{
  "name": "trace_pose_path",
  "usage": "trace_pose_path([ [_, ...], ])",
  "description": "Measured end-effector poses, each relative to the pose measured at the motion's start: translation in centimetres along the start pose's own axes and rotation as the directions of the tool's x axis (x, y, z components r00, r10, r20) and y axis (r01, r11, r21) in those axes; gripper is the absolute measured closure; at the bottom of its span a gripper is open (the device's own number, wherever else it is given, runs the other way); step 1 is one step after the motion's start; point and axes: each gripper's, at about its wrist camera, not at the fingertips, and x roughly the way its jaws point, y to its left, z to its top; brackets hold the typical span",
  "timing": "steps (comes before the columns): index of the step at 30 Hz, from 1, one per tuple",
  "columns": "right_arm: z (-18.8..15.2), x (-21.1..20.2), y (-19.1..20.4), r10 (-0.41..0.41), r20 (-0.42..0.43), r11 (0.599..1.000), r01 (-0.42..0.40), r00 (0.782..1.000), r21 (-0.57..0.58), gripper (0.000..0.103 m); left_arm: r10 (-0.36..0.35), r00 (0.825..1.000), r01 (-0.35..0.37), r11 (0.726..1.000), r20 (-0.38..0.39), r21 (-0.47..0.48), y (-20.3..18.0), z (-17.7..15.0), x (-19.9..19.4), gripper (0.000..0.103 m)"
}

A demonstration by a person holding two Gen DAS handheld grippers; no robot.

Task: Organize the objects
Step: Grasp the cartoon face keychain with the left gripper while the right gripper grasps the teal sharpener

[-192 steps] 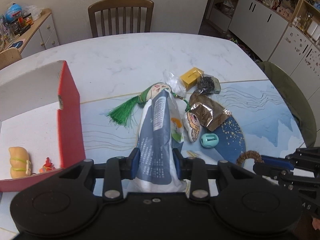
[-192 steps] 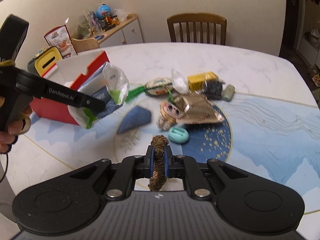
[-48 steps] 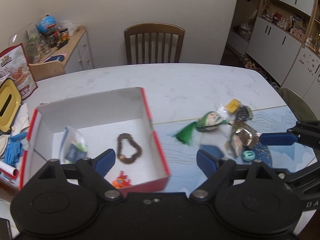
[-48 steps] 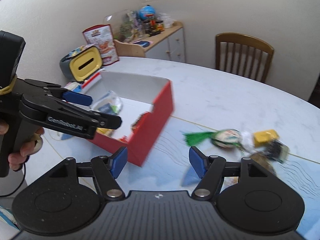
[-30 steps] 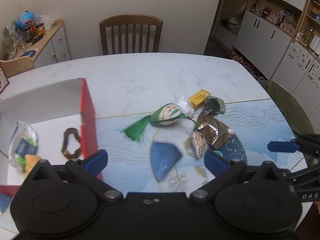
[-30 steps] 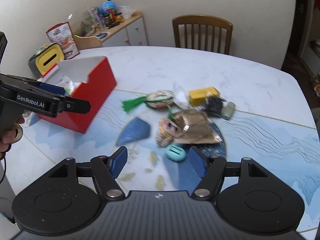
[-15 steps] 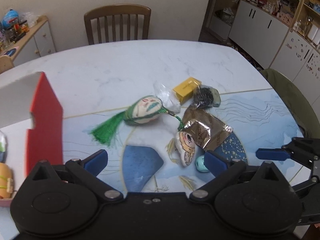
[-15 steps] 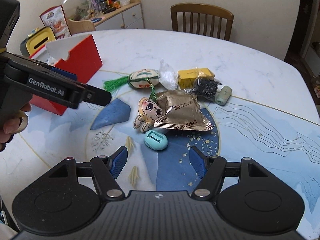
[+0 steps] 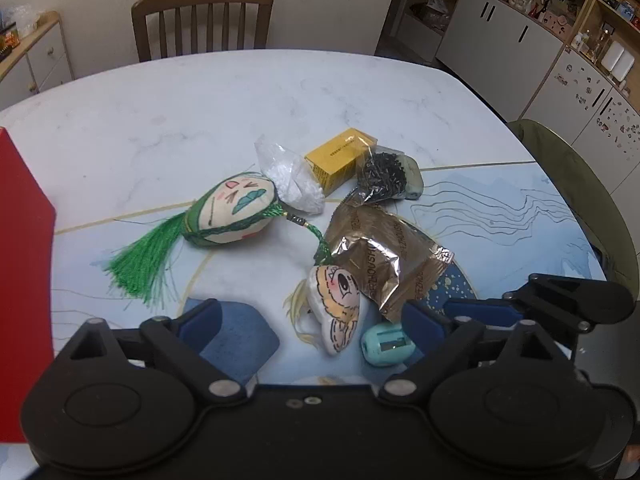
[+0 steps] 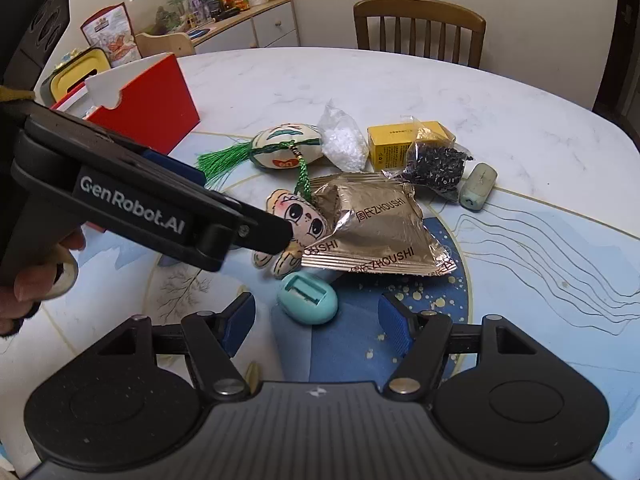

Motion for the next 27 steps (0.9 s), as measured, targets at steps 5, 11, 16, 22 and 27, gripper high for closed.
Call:
trace_pose_path([
  [5,0.1,0.9,0.0,0.021,-0.001,1.0,-0.021,1.0,0.004,0.04,-0.015,0.999,0.014,1.0,-0.029,-0.011,0.0,0.3,1.2,0.026],
  [11,0.1,1.8,0.3,0.026,-0.01,1.0,-0.026,1.0,0.003,0.053,-0.036,0.999,0.036,0.999,-0.033,0.009,-0.3,0.4,1.8,0.033],
  [16,0.2,2.0,0.7,0.007,-0.009,1.0,-0.007,1.0,-0.01,0.065,-0.07,0.997,0.071,0.997,-0.038,0.021,-0.7,0.6,2.1,0.053],
  [22,0.1,1.9,0.8,-0.001,-0.01,1.0,0.001,1.0,-0.022,0.065,-0.091,0.995,0.092,0.995,-0.033,0.027,-1.0,0.6,2.0,0.066],
  [27,-0.2,1.7,0.8,0.001,-0.013,1.0,-0.001,1.0,-0.01,0.065,-0.117,0.993,0.117,0.993,-0.035,-0.002,-0.5,0.7,1.7,0.073],
])
